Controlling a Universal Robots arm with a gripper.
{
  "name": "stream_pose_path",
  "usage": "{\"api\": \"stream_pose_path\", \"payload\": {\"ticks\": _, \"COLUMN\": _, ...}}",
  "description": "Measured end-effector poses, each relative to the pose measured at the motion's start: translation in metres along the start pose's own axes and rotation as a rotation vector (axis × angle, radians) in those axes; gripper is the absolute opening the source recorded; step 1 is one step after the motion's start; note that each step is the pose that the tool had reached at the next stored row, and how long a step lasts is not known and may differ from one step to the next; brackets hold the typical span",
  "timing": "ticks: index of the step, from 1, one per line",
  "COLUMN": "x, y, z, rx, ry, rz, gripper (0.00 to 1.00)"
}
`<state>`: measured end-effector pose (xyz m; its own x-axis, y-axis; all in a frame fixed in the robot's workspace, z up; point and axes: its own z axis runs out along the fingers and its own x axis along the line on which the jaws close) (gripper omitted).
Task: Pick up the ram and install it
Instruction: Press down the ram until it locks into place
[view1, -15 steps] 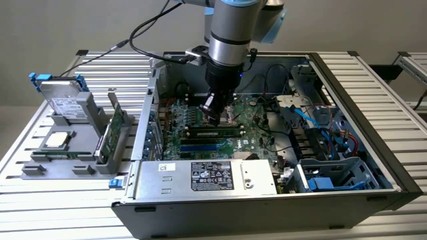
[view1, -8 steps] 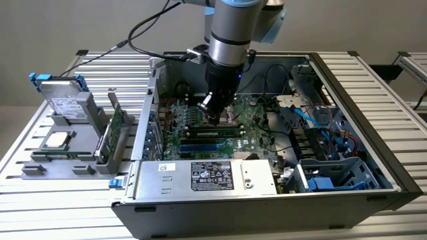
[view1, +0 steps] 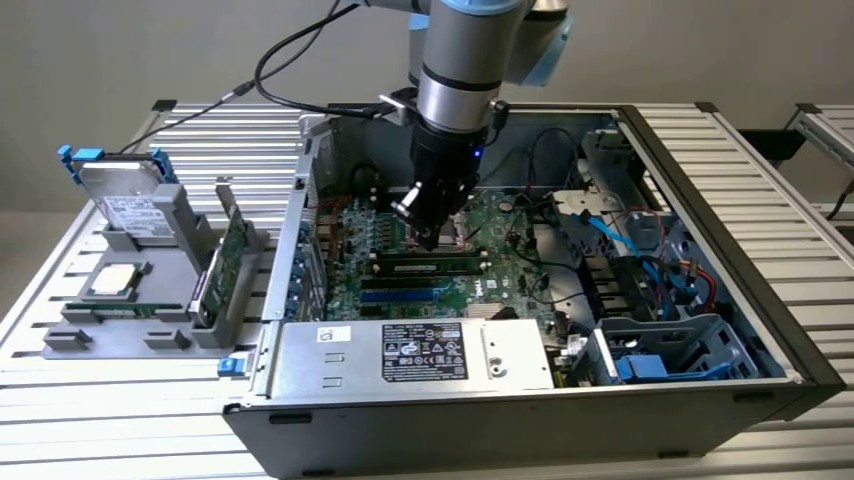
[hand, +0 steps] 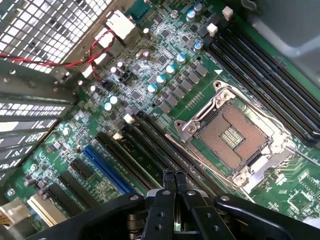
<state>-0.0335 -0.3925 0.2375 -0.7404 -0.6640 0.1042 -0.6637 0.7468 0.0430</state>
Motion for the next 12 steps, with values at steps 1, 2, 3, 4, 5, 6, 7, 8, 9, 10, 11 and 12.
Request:
{"api": "stream_pose_path", "payload": {"ticks": 1, "x": 0.0, "y": 0.0, "z": 0.0, "rx": 0.0007, "ry": -0.0013, "rz": 0.011, "gripper": 0.1}}
{"api": "stream_pose_path", "payload": {"ticks": 2, "x": 0.0, "y": 0.0, "z": 0.0, "rx": 0.0015, "ry": -0.0027, "rz": 0.022, "gripper": 0.1}}
{"api": "stream_pose_path", "payload": {"ticks": 3, "x": 0.0, "y": 0.0, "z": 0.0, "rx": 0.0023, "ry": -0.004, "rz": 0.033, "gripper": 0.1}}
{"api": "stream_pose_path", "payload": {"ticks": 4, "x": 0.0, "y": 0.0, "z": 0.0, "rx": 0.003, "ry": -0.0052, "rz": 0.044, "gripper": 0.1}}
{"api": "stream_pose_path", "payload": {"ticks": 5, "x": 0.0, "y": 0.0, "z": -0.0001, "rx": 0.0036, "ry": -0.0065, "rz": 0.056, "gripper": 0.1}}
{"api": "stream_pose_path", "payload": {"ticks": 6, "x": 0.0, "y": 0.0, "z": 0.0, "rx": 0.0041, "ry": -0.0078, "rz": 0.066, "gripper": 0.1}}
{"api": "stream_pose_path", "payload": {"ticks": 7, "x": 0.0001, "y": 0.0, "z": 0.0, "rx": 0.0047, "ry": -0.0091, "rz": 0.079, "gripper": 0.1}}
{"api": "stream_pose_path", "payload": {"ticks": 8, "x": 0.0, "y": 0.0, "z": 0.0, "rx": 0.0053, "ry": -0.0103, "rz": 0.09, "gripper": 0.1}}
{"api": "stream_pose_path", "payload": {"ticks": 9, "x": 0.0, "y": 0.0, "z": 0.0, "rx": 0.0061, "ry": -0.0115, "rz": 0.101, "gripper": 0.1}}
{"api": "stream_pose_path", "payload": {"ticks": 10, "x": 0.0, "y": 0.0, "z": 0.0, "rx": 0.0068, "ry": -0.0125, "rz": 0.112, "gripper": 0.1}}
{"api": "stream_pose_path", "payload": {"ticks": 11, "x": 0.0001, "y": 0.0, "z": 0.0, "rx": 0.0076, "ry": -0.0137, "rz": 0.123, "gripper": 0.1}}
{"api": "stream_pose_path", "payload": {"ticks": 12, "x": 0.0001, "y": 0.0, "z": 0.0, "rx": 0.0091, "ry": -0.0149, "rz": 0.134, "gripper": 0.1}}
